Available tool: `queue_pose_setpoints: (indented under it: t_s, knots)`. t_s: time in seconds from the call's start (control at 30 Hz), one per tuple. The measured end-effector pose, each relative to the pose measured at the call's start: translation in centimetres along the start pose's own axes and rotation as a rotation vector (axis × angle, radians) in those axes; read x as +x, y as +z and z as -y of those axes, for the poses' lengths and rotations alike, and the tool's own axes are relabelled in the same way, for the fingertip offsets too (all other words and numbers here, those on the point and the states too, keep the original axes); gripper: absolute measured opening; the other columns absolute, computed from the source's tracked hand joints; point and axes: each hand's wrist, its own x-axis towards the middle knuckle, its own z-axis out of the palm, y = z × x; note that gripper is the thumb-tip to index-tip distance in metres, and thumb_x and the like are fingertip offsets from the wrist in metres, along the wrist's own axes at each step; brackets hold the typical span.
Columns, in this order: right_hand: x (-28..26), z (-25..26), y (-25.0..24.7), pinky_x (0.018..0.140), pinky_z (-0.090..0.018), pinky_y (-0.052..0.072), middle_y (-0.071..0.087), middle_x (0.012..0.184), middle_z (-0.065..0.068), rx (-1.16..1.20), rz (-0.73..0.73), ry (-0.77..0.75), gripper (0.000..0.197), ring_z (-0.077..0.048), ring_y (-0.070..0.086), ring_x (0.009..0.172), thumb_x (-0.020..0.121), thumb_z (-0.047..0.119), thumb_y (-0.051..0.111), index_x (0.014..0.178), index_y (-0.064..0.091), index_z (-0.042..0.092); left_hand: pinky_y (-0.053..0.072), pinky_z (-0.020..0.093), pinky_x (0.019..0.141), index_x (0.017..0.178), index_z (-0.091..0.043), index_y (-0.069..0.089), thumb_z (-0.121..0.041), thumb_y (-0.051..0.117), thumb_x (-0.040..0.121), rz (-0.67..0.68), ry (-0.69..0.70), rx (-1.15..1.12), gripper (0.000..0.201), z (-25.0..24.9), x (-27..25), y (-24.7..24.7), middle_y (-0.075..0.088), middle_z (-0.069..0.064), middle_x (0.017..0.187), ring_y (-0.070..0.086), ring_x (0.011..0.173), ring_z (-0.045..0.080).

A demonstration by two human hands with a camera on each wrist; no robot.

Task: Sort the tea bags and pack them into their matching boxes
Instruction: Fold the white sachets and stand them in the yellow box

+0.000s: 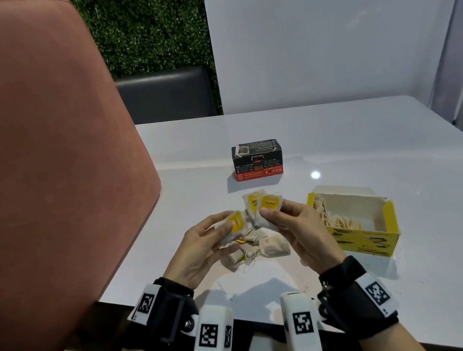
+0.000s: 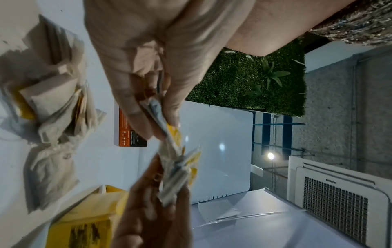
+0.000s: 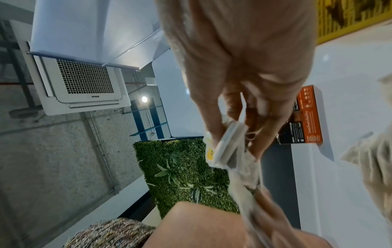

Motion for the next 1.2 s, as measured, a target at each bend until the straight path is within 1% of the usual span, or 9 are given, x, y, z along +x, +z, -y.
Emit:
queue_pose_setpoints:
  t_s: [0.13,0.33,0.47,0.6,0.73,0.83,0.9,1.03,1.2]
  knots:
    - [0.0,0.5,-0.7,0.080,-0.030,0.057,0.074,0.093,-0.012,0.068,0.019,-0.020,0.017,-0.020,0.070,0.084,0.084,0.003,0.059,0.099,0.066,0.001,0.053,0.017,0.058,0.111,-0.002,0.054,-0.003,0.066,0.082,-0.159,0.101,0.279,0.032,0.4,0.3,-1.0,0.062,0.015,0.099,0.065,0.077,0.018]
    - [0.2,0.7,-1.3,0.075,-0.029,0.058,0.073,0.096,-0.012,0.046,-0.016,-0.043,0.021,-0.021,0.070,0.087,0.082,0.007,0.061,0.102,0.065,0.001,0.047,0.029,0.072,0.088,-0.007,0.065,-0.014,0.072,0.078,-0.065,0.083,0.564,0.014,0.0,0.1,-2.1,0.064,0.007,0.083,0.058,0.074,0.017]
    - [0.4,1.3,-2.3,0.083,-0.027,0.056,0.070,0.106,-0.015,0.065,-0.087,-0.141,0.030,-0.022,0.068,0.094,0.084,0.008,0.059,0.111,0.061,-0.002,0.042,0.019,0.062,0.085,-0.012,0.059,-0.017,0.065,0.083,-0.245,0.217,0.897,0.008,-0.8,-0.2,-2.5,0.070,0.005,0.075,0.058,0.067,0.014]
    - [0.2,1.4,-2.3,0.077,-0.026,0.057,0.071,0.101,-0.013,0.045,-0.016,-0.077,0.024,-0.022,0.069,0.090,0.081,0.006,0.062,0.105,0.064,0.000,0.051,0.030,0.070,0.098,-0.019,0.051,-0.010,0.063,0.083,-0.216,0.264,0.707,0.021,-1.1,-0.3,-1.9,0.069,0.012,0.090,0.065,0.082,0.023]
    - [0.1,0.7,-1.2,0.080,-0.030,0.058,0.073,0.096,-0.012,0.043,0.054,0.033,0.025,-0.021,0.070,0.086,0.076,0.007,0.065,0.101,0.066,0.002,0.047,0.033,0.064,0.079,-0.024,0.062,-0.010,0.061,0.086,-0.108,0.313,0.682,0.016,-0.5,-0.3,-0.3,0.067,0.006,0.077,0.061,0.073,0.020]
    - [0.2,0.3,-0.8,0.079,-0.031,0.058,0.071,0.099,-0.016,0.036,0.015,0.068,0.023,-0.025,0.069,0.087,0.081,0.003,0.064,0.103,0.065,-0.002,0.051,0.036,0.079,0.090,-0.019,0.071,-0.024,0.061,0.087,-0.015,0.236,0.610,0.012,-0.2,-0.3,0.9,0.073,0.004,0.088,0.067,0.085,0.021]
    - [0.3,0.1,-0.7,0.084,-0.035,0.056,0.069,0.104,-0.021,0.057,-0.023,0.089,0.028,-0.028,0.067,0.091,0.082,0.004,0.064,0.106,0.061,-0.008,0.050,0.040,0.085,0.094,-0.011,0.072,-0.039,0.065,0.083,0.040,0.155,0.489,0.030,-0.2,-0.5,1.6,0.073,0.010,0.094,0.067,0.089,0.023]
    - [0.3,-0.3,-0.6,0.091,-0.042,0.054,0.068,0.106,-0.024,0.099,-0.038,0.113,0.030,-0.033,0.066,0.096,0.082,0.005,0.065,0.107,0.060,-0.010,0.052,0.030,0.074,0.097,-0.011,0.070,-0.024,0.072,0.079,0.032,0.144,0.539,0.023,0.2,-0.5,1.7,0.073,0.011,0.094,0.070,0.086,0.023]
    - [0.4,-0.5,-0.9,0.067,-0.028,0.055,0.071,0.084,-0.012,0.003,-0.101,0.137,0.012,-0.022,0.067,0.076,0.085,0.012,0.064,0.092,0.068,0.003,0.049,0.031,0.070,0.090,-0.016,0.071,-0.039,0.075,0.057,-0.104,0.152,0.695,0.040,0.8,0.8,-0.7,0.073,0.007,0.087,0.068,0.080,0.021]
